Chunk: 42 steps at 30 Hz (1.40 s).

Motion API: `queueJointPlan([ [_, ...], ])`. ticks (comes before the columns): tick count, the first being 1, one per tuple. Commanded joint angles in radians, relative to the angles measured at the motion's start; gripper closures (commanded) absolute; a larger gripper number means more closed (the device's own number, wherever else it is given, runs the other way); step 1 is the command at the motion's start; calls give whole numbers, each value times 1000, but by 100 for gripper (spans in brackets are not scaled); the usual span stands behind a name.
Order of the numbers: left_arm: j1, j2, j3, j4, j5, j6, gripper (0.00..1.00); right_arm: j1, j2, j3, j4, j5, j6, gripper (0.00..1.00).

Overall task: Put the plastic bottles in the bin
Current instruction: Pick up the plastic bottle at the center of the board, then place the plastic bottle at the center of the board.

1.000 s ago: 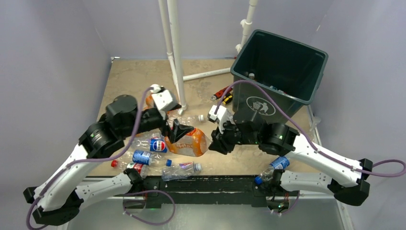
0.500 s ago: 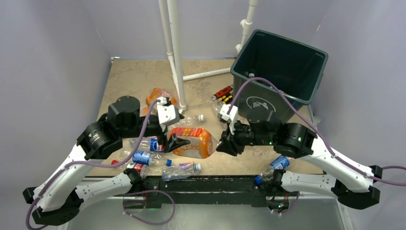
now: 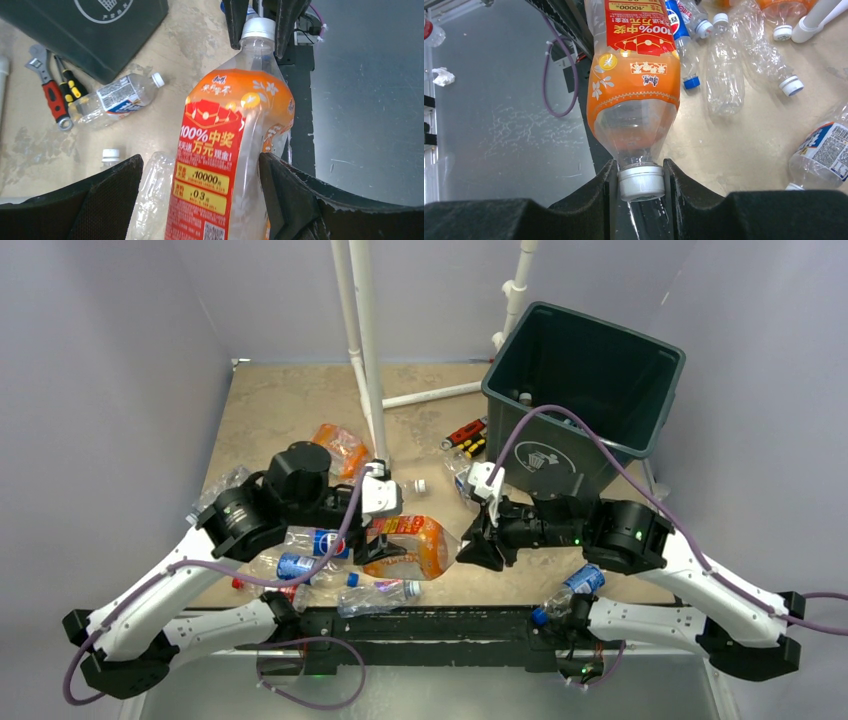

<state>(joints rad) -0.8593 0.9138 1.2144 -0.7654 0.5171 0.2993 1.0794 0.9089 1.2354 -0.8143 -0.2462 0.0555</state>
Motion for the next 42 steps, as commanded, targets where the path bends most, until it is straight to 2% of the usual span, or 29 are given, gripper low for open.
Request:
queueJointPlan([
  [1, -25, 42, 34, 24, 21, 32, 16, 4, 15, 36, 20, -34, -28, 100],
  [8, -44, 71, -25, 60, 40, -1, 17, 4, 28, 66, 59, -28, -41, 100],
  [11, -43, 75, -56, 75, 52, -17, 21, 4, 26, 74, 91, -17, -44, 100],
  [15, -43, 71, -104, 107, 81, -43, 31, 4, 21, 68, 143, -5, -47, 100],
  [22, -44, 51, -161, 193, 135, -75, 55, 4, 36, 54, 178, -1, -51, 100],
  [26, -43, 37, -173, 253, 143, -90, 64, 4, 17, 21, 218, 44, -40, 100],
  [29, -43, 21, -198, 309, 111, -114, 65, 4, -5, -32, 276, 102, -4, 100],
  [33, -43, -23, -289, 445, 39, -185, 50, 4, -17, -108, 337, 228, 42, 100],
  [36, -43, -61, -365, 575, 25, -261, 42, 4, -25, -149, 380, 226, 57, 100],
  [42, -43, -63, -462, 745, 37, -372, 46, 4, -48, -201, 480, 198, 82, 100],
])
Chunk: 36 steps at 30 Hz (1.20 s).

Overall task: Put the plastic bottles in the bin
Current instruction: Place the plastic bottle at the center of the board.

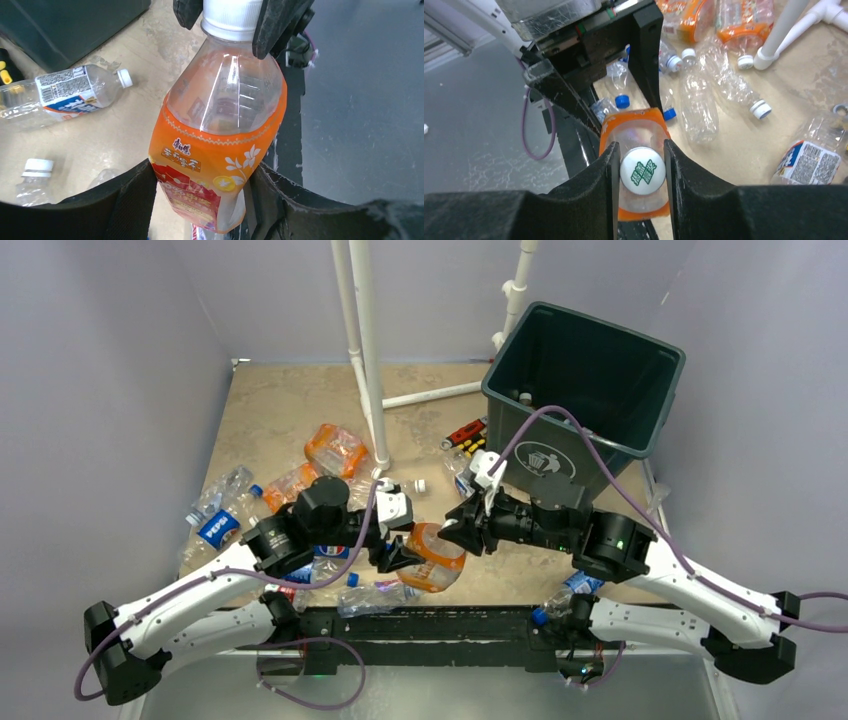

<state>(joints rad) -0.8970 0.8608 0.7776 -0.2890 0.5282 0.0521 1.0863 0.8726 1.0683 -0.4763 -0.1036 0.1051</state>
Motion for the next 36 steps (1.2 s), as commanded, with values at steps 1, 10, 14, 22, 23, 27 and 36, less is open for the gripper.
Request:
queueJointPlan([
  [1, -5, -6, -41, 308, 9, -140, 47, -3, -13, -46, 159, 61, 40, 100],
  [10, -5, -5, -276, 642, -388, -347, 45, -3, -52, -288, 363, 264, 116, 100],
  [14, -5, 10, -354, 752, -477, -444, 41, -3, -49, -408, 467, 332, 166, 100],
  [22, -5, -12, -399, 815, -585, -480, 30, -3, -71, -509, 558, 403, 200, 100],
  [23, -5, -9, -402, 822, -589, -480, 28, -3, -78, -512, 556, 410, 200, 100],
  [27, -5, 11, -425, 864, -585, -485, 23, -3, -118, -519, 548, 402, 200, 100],
  [36, -5, 73, -468, 984, -582, -555, 22, -3, -110, -499, 479, 398, 226, 100],
])
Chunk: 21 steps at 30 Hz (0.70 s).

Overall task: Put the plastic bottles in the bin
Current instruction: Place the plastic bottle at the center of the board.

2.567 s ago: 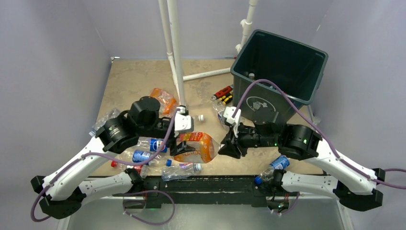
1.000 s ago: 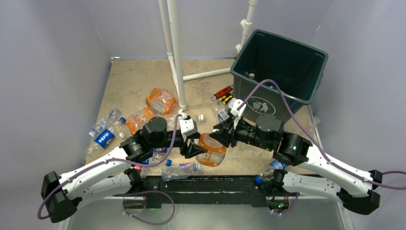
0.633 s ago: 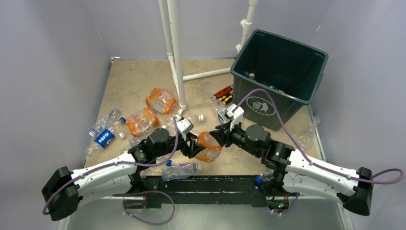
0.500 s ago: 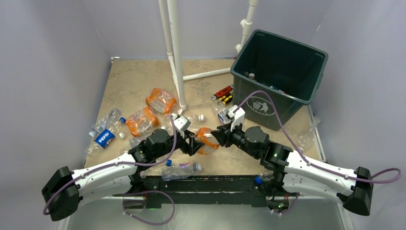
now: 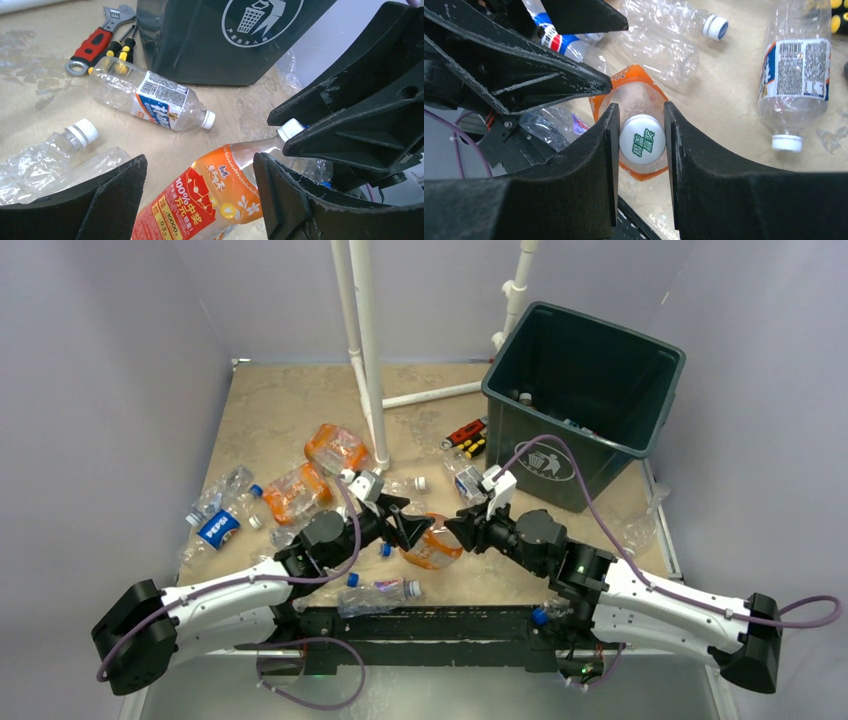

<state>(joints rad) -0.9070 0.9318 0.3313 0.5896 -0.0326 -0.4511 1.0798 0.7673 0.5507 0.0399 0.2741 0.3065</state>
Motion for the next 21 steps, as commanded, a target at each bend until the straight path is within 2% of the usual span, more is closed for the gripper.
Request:
queueJointPlan([
  [1, 5, -10, -26, 107, -33, -56, 22, 3, -14, 20, -60, 34, 23, 100],
  [6, 5, -142, -54, 85, -139, -82, 20, 3, -23, 36, -102, 80, 16, 100],
  [15, 5, -419, -27, -202, -353, -117, 19, 18, 71, 117, -125, 186, 10, 100],
  [21, 5, -468, 59, -419, -434, -105, 20, 50, 191, 199, -161, 239, -26, 100],
])
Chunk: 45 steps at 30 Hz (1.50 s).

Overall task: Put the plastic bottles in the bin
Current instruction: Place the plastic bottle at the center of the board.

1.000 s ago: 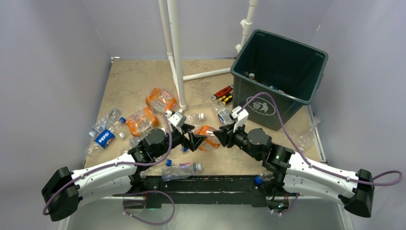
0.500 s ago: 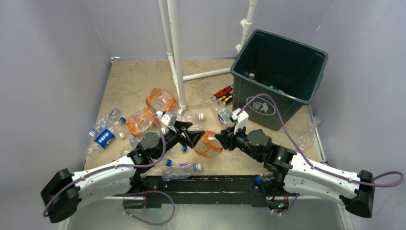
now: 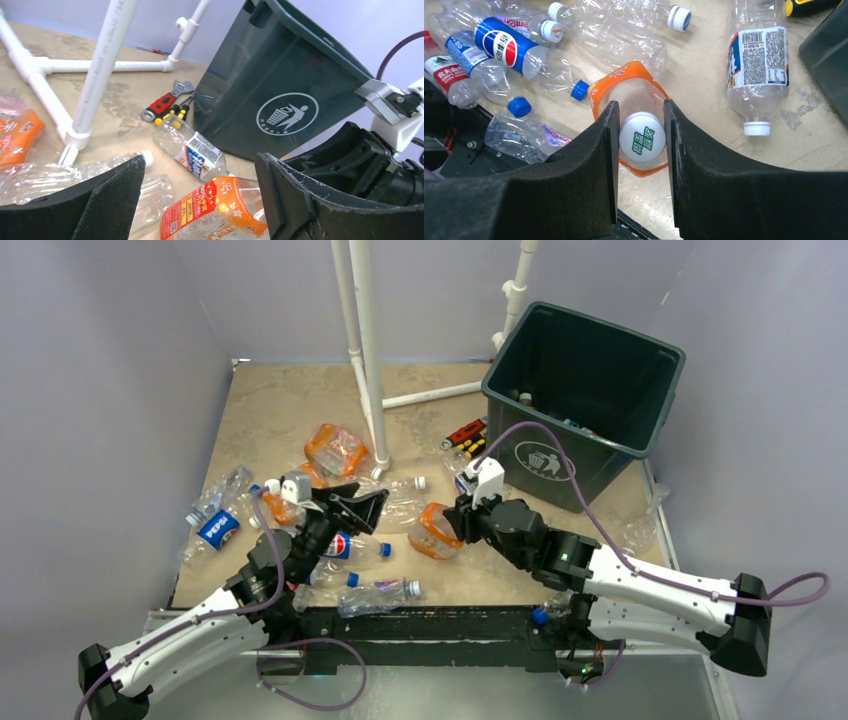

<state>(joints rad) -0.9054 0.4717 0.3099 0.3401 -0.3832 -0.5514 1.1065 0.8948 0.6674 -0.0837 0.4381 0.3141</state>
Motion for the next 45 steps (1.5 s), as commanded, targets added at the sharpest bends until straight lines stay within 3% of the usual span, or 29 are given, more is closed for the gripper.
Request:
queueJointPlan([
  [1, 3, -7, 96, -196, -89, 0, 20, 30, 82, 96, -49, 81, -38, 100],
  [12, 3, -88, 157, -334, -129, -29, 19, 132, 264, 198, -79, 117, -22, 97],
  [23, 3, -137, 150, -339, -107, -24, 19, 134, 292, 230, -68, 89, 49, 40],
  [26, 3, -137, 153, -338, -99, -19, 19, 133, 266, 236, -62, 91, 69, 3],
  [33, 3, -138, 161, -369, -78, -3, 17, 133, 80, 157, -25, 88, 110, 1],
  [39, 3, -64, 207, -384, -55, -43, 1, 133, -297, -262, 297, 75, 141, 1],
  [45, 3, 99, 293, -359, 247, 137, 1, 133, -411, -377, 300, 61, 204, 1],
])
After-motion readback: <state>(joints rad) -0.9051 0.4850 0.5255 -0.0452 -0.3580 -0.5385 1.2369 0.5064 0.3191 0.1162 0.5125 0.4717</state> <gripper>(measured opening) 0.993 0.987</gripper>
